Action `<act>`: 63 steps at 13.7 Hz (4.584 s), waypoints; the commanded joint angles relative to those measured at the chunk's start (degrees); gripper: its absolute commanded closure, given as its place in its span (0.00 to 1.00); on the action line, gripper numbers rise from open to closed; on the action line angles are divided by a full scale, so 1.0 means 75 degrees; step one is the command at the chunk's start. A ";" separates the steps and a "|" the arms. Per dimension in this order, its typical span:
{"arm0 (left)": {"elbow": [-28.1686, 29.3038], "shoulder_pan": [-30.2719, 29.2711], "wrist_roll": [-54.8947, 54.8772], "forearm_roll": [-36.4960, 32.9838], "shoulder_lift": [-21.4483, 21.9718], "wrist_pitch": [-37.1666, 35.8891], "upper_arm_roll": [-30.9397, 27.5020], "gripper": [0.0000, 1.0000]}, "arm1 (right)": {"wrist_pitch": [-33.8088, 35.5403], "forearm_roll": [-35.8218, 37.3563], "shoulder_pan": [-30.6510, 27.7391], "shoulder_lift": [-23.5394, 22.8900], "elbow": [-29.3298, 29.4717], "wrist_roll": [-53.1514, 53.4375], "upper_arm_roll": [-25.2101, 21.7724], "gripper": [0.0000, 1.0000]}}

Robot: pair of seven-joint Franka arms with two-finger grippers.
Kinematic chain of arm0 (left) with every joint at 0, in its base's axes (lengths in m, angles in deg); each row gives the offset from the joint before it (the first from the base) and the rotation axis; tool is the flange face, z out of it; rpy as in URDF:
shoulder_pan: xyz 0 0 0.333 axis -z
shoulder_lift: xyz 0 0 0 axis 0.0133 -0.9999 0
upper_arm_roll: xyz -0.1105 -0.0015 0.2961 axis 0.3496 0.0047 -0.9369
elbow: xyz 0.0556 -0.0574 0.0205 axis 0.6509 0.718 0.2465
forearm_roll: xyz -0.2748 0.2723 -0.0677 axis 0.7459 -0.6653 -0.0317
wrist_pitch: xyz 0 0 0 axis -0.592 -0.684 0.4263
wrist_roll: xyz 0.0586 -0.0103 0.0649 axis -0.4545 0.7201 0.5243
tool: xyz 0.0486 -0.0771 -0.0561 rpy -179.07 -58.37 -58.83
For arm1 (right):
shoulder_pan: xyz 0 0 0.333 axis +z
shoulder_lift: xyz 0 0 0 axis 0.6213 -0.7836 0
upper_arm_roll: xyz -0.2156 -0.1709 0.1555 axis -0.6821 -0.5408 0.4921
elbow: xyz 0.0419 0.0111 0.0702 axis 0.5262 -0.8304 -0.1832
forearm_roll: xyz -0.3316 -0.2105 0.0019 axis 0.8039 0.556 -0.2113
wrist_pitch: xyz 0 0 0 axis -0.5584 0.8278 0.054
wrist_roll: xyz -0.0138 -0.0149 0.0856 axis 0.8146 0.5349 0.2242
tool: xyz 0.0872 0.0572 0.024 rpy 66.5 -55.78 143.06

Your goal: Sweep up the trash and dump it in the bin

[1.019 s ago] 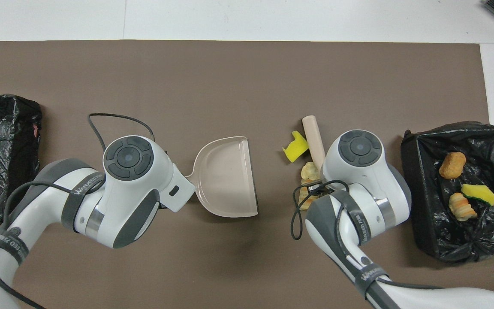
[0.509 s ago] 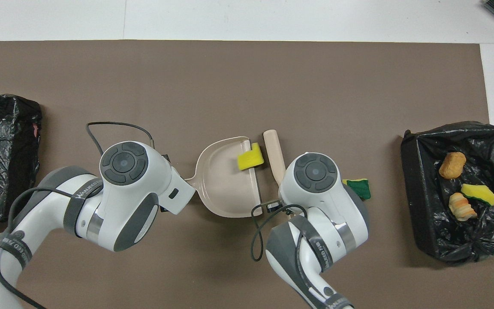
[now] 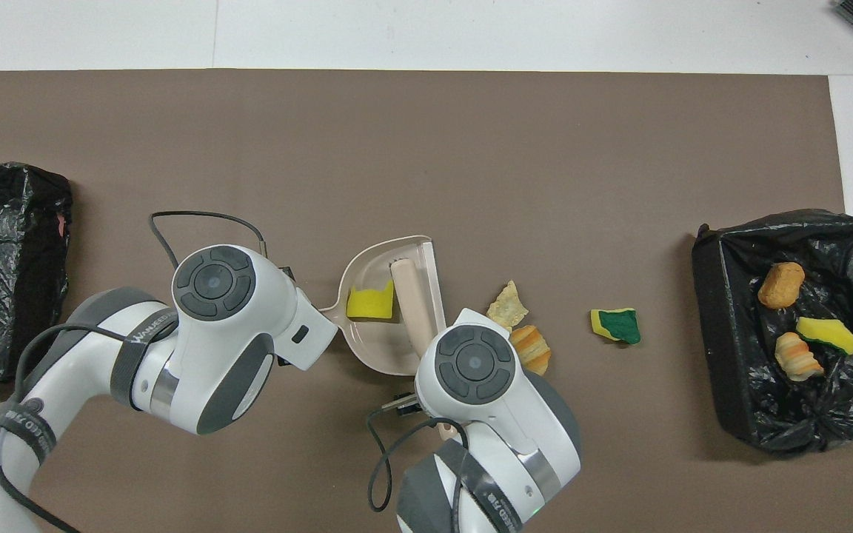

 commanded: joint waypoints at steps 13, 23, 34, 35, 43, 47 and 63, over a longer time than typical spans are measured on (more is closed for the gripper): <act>0.0250 0.0105 0.0197 0.0116 0.0171 0.0199 -0.0043 1.00 | 0.1442 0.0015 -0.2978 0.4459 -0.3430 -0.1126 -0.0106 1.00; 0.0261 0.0105 0.0208 0.0116 0.0171 0.0199 -0.0043 1.00 | 0.0190 0.1269 -0.5278 0.3069 -0.4053 -0.2946 -0.0095 1.00; 0.0261 0.0105 0.0208 0.0116 0.0171 0.0187 -0.0043 1.00 | -0.0128 -0.0591 -0.2421 0.1555 -0.2507 -0.1247 -0.0024 1.00; 0.0261 0.0105 0.0220 0.0116 0.0171 0.0187 -0.0043 1.00 | -0.0140 -0.0826 -0.2256 0.1473 -0.2355 -0.1189 -0.0024 1.00; 0.0250 0.0105 0.0208 0.0116 0.0171 0.0176 -0.0043 1.00 | -0.0152 -0.1519 -0.0416 0.1109 -0.1371 -0.0017 0.0011 1.00; 0.0261 0.0105 0.0208 0.0116 0.0171 0.0164 -0.0043 1.00 | 0.0397 -0.1509 -0.0590 0.1505 -0.1170 -0.0203 -0.0036 1.00; 0.0226 0.0386 -0.1456 0.0045 0.0265 -0.0445 -0.0067 1.00 | 0.2393 -0.0653 -0.1740 0.3723 -0.3338 0.0486 -0.0001 1.00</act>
